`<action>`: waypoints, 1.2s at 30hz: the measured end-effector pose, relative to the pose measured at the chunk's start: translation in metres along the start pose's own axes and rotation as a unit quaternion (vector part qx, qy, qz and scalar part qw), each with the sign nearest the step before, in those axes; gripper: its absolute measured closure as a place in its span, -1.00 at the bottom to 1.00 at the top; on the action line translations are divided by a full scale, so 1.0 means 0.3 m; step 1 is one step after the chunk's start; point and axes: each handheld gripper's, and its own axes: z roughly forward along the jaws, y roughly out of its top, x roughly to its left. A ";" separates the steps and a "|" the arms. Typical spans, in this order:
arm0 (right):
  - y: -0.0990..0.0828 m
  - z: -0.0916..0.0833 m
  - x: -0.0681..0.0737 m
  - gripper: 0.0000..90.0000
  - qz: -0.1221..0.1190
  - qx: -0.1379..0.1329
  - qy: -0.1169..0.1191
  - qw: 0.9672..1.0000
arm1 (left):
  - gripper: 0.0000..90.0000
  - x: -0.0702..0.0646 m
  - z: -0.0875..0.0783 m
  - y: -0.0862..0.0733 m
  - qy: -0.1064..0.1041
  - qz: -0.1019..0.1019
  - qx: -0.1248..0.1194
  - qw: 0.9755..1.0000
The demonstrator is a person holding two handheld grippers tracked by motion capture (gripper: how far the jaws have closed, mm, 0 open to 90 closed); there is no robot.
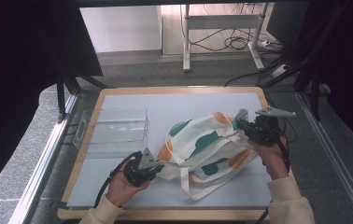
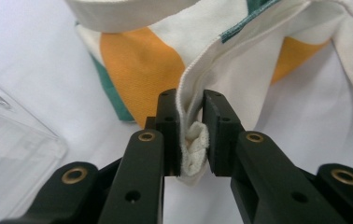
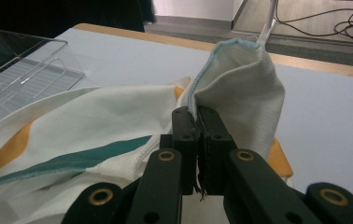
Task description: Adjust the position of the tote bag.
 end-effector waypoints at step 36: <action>-0.171 -0.137 0.032 0.91 0.023 -0.016 -0.016 0.999 | 0.72 0.092 0.022 0.055 0.029 -0.008 -0.010 1.000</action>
